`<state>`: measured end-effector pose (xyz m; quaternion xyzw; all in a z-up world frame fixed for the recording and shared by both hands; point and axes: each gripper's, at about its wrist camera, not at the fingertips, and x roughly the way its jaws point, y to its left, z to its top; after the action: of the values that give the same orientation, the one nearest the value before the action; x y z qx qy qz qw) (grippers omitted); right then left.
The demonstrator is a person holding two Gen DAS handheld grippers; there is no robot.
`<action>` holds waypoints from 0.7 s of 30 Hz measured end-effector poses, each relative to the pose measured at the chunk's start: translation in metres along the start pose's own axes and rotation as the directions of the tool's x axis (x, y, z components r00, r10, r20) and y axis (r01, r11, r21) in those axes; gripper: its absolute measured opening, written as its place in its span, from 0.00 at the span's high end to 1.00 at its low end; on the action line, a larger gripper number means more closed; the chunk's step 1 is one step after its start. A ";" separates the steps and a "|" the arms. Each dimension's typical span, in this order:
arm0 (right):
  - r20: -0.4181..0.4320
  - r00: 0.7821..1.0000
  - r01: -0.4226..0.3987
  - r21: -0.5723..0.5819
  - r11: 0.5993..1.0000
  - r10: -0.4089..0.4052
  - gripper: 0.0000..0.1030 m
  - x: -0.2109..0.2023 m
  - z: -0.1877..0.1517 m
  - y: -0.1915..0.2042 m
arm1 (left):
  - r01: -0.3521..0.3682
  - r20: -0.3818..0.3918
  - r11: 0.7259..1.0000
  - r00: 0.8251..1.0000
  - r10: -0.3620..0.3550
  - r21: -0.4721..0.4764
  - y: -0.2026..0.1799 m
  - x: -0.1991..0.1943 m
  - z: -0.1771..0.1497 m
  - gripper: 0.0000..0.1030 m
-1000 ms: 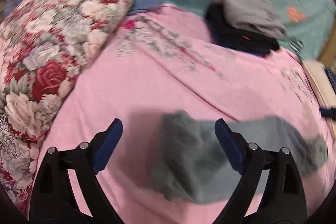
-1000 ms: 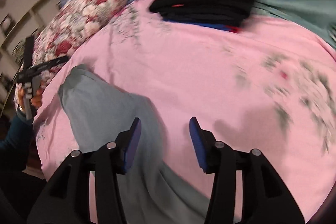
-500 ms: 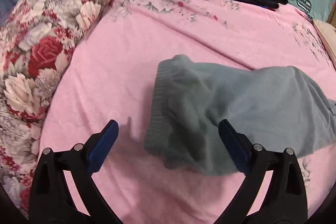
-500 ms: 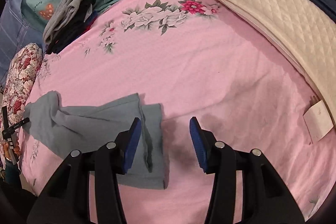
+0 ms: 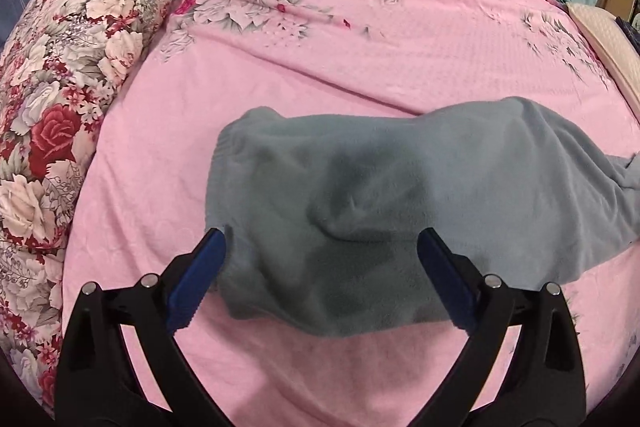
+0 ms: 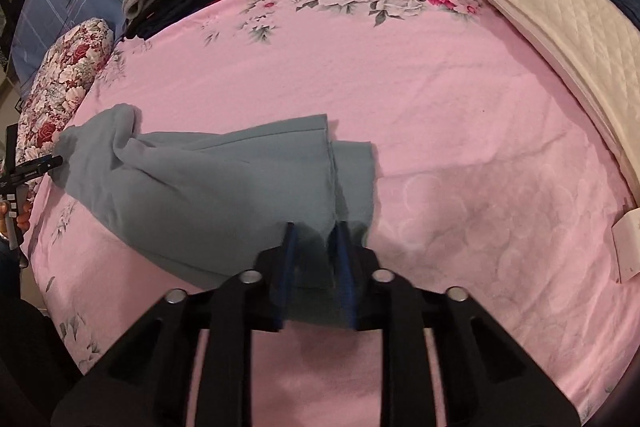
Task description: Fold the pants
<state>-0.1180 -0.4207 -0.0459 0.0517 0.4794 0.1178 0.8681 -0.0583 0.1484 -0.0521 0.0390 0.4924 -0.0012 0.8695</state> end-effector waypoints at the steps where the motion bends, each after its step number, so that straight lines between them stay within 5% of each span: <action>1: -0.003 1.000 0.009 -0.018 1.000 -0.009 0.96 -0.002 0.000 0.005 | 0.006 -0.003 1.000 1.000 -0.006 0.003 -0.001 0.002 0.001 0.05; 4: -0.019 0.999 0.027 -0.070 0.997 -0.028 0.98 -0.005 0.002 0.019 | 0.016 -0.005 1.000 1.000 -0.016 0.021 -0.005 0.007 0.003 0.05; 11: 0.064 0.992 0.104 0.024 0.994 -0.106 0.98 -0.054 0.020 0.009 | 0.045 0.002 0.998 0.999 -0.045 0.047 -0.003 0.008 0.005 0.05; 16: -0.123 0.984 0.136 0.075 0.988 -0.127 0.97 -0.028 -0.012 -0.005 | 0.047 -0.002 0.997 0.999 -0.047 0.057 -0.002 0.010 0.004 0.05; 18: -0.184 0.967 0.187 0.055 0.981 -0.174 0.88 -0.017 -0.019 -0.003 | 0.049 0.000 0.997 0.999 -0.049 0.062 -0.002 0.008 0.002 0.05; 21: -0.102 0.979 0.185 0.074 0.980 -0.177 0.69 -0.033 -0.005 -0.003 | 0.042 0.004 0.997 0.999 -0.042 0.067 -0.001 0.004 0.000 0.05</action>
<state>-0.1389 -0.4317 -0.0224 0.0381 0.5274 0.0204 0.8485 -0.0562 0.1474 -0.0554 0.0577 0.4903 -0.0359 0.8689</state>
